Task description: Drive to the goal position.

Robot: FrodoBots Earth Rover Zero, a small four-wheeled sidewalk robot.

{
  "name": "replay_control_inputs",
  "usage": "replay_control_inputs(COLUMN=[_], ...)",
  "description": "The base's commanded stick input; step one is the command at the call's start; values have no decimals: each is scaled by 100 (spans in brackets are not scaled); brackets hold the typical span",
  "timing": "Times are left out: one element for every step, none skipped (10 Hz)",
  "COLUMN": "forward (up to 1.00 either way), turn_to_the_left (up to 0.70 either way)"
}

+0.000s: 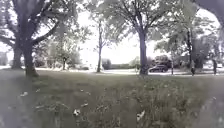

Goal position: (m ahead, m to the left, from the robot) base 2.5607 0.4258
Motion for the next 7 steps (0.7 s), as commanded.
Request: replay_control_inputs(forward=[70, 70, 70, 70, 70, 70, 70], turn_to_the_left=[0, 0, 0, 0, 0, 0, 0])
